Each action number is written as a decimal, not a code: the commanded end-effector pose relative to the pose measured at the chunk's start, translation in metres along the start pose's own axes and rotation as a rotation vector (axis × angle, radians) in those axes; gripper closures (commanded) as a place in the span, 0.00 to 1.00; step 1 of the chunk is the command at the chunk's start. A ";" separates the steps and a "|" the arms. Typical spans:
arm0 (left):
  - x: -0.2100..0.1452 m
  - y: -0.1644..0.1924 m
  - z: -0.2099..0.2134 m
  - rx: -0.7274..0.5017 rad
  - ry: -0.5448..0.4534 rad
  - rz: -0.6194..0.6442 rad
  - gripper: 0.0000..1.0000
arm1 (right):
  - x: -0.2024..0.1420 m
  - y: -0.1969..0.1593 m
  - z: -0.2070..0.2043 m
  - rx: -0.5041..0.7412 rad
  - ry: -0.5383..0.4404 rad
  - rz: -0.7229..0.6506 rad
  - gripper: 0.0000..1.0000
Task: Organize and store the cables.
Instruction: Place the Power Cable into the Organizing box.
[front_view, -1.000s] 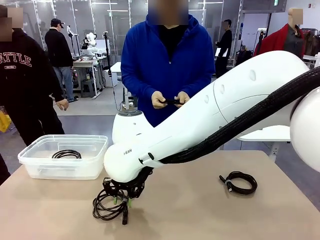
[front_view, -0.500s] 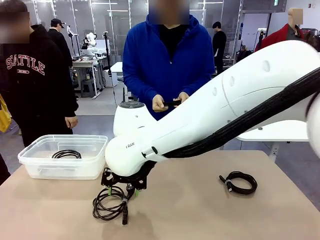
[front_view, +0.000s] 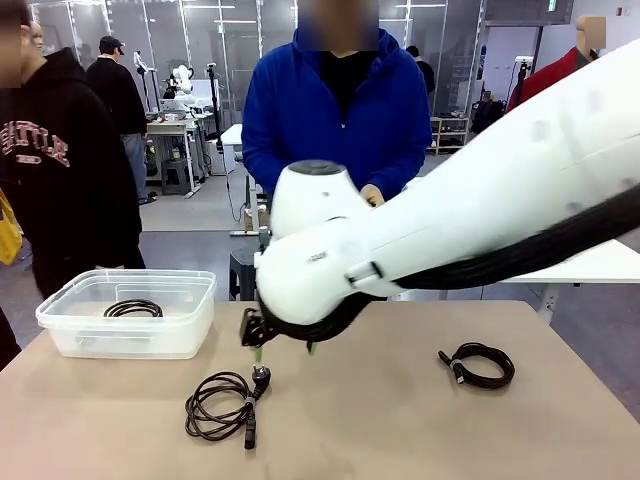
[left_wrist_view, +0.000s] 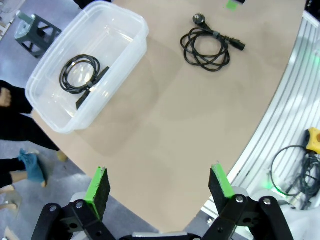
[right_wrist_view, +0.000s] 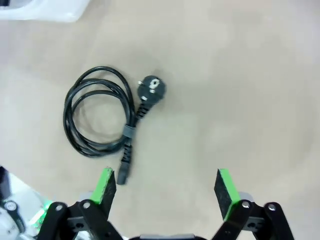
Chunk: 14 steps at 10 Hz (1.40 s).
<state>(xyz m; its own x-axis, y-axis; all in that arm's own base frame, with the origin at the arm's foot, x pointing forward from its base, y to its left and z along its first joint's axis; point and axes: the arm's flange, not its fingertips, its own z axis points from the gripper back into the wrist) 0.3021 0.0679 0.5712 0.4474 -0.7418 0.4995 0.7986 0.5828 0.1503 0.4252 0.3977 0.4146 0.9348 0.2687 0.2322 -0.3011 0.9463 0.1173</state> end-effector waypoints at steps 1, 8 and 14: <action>0.000 0.000 0.001 0.009 0.012 0.004 0.00 | -0.034 -0.040 0.039 0.089 -0.085 0.066 0.00; 0.000 0.000 0.001 0.009 0.012 0.004 0.00 | -0.088 -0.130 0.123 0.115 -0.175 0.307 0.00; 0.000 0.000 0.001 0.009 0.012 0.004 0.00 | -0.084 -0.126 0.131 0.142 -0.155 0.259 0.00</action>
<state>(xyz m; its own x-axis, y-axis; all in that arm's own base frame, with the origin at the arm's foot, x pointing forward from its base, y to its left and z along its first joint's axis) 0.3019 0.0680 0.5713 0.4469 -0.7416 0.5003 0.7986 0.5827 0.1503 0.3597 0.2319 0.5055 0.7753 0.4718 0.4199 -0.5715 0.8071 0.1484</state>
